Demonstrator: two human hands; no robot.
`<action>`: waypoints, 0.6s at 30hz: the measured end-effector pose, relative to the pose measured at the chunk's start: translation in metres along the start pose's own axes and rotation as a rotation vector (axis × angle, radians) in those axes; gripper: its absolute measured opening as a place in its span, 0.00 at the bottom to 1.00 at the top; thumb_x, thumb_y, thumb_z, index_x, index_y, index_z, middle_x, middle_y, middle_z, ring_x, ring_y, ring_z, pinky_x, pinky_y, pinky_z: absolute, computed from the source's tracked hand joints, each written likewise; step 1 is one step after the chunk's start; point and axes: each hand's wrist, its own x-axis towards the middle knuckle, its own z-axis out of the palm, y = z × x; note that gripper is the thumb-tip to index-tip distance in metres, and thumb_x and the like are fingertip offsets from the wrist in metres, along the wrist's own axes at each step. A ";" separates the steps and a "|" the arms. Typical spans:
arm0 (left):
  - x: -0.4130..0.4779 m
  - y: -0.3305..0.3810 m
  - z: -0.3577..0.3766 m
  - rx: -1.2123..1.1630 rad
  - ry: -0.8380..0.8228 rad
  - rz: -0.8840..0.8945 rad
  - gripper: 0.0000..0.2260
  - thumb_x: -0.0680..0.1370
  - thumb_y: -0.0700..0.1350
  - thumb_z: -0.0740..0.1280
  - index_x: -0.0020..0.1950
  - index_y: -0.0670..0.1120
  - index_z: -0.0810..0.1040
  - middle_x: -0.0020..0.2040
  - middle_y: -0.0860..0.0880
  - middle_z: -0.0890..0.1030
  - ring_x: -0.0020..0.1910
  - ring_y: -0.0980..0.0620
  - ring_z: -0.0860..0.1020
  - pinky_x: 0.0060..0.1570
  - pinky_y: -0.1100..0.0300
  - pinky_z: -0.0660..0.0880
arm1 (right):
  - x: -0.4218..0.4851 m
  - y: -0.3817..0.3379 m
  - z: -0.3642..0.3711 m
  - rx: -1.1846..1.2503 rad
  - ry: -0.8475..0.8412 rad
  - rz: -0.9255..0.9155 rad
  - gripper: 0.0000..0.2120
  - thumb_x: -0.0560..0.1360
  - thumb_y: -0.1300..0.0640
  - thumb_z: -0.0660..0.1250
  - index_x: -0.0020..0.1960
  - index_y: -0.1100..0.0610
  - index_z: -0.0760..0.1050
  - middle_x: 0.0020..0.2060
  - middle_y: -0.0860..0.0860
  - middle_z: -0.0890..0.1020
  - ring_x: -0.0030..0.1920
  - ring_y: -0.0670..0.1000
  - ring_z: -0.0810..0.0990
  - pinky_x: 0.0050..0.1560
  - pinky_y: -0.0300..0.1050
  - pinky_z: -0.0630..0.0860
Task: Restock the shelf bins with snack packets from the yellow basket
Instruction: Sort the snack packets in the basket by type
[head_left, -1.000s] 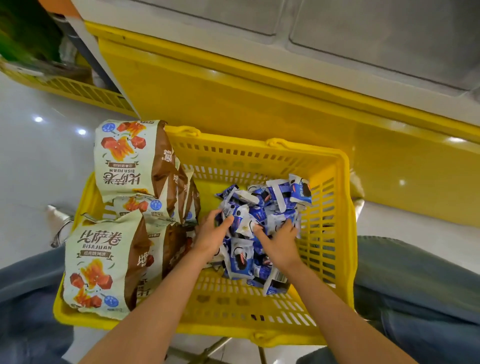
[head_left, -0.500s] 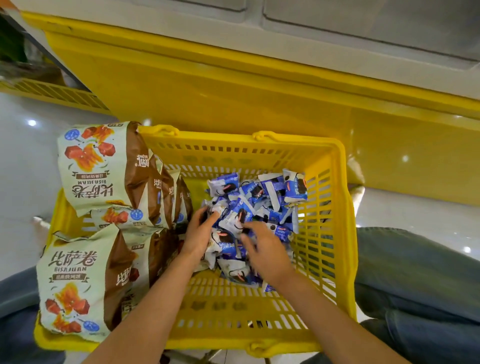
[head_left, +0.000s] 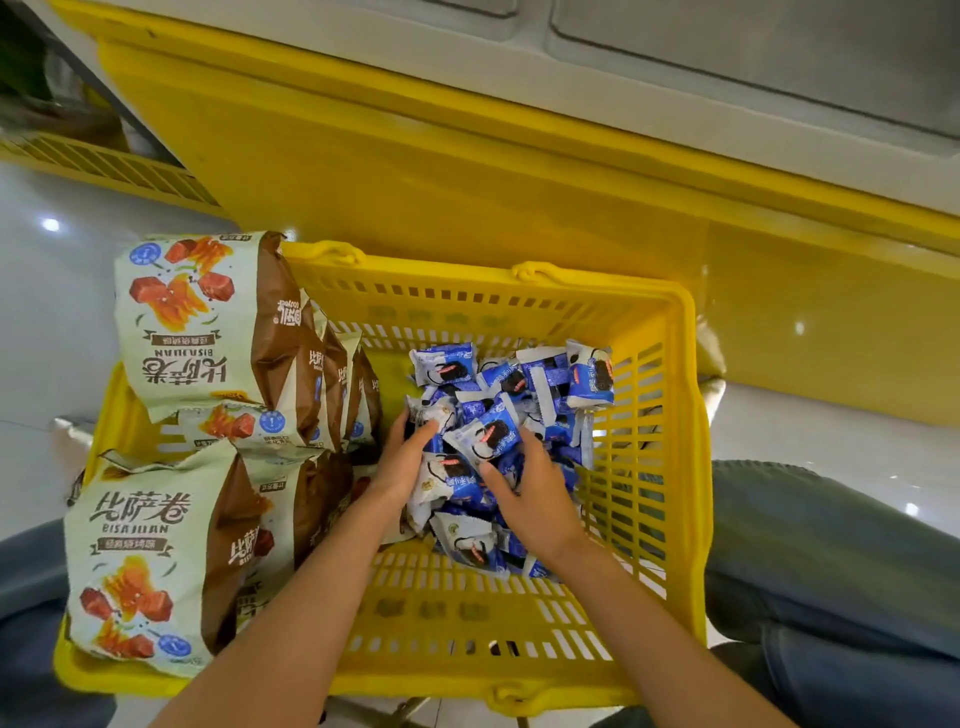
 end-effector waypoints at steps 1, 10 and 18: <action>-0.001 0.001 0.003 -0.024 -0.012 -0.013 0.26 0.78 0.48 0.63 0.75 0.52 0.59 0.71 0.47 0.68 0.65 0.46 0.71 0.64 0.47 0.69 | -0.003 -0.002 -0.002 0.016 -0.017 -0.015 0.37 0.76 0.42 0.62 0.76 0.54 0.48 0.75 0.51 0.59 0.73 0.50 0.58 0.72 0.49 0.61; -0.059 0.012 0.036 0.172 -0.201 0.214 0.21 0.79 0.52 0.60 0.71 0.54 0.63 0.63 0.60 0.64 0.63 0.64 0.62 0.60 0.68 0.60 | -0.014 -0.030 -0.027 0.369 0.081 0.019 0.33 0.76 0.47 0.64 0.75 0.53 0.53 0.70 0.53 0.65 0.63 0.52 0.73 0.60 0.47 0.73; -0.072 0.010 0.078 0.355 -0.397 0.398 0.21 0.81 0.48 0.58 0.72 0.58 0.58 0.73 0.53 0.60 0.72 0.55 0.58 0.69 0.57 0.60 | -0.017 -0.012 -0.066 -0.086 0.368 -0.054 0.22 0.76 0.52 0.65 0.66 0.57 0.62 0.62 0.53 0.69 0.56 0.51 0.75 0.46 0.34 0.72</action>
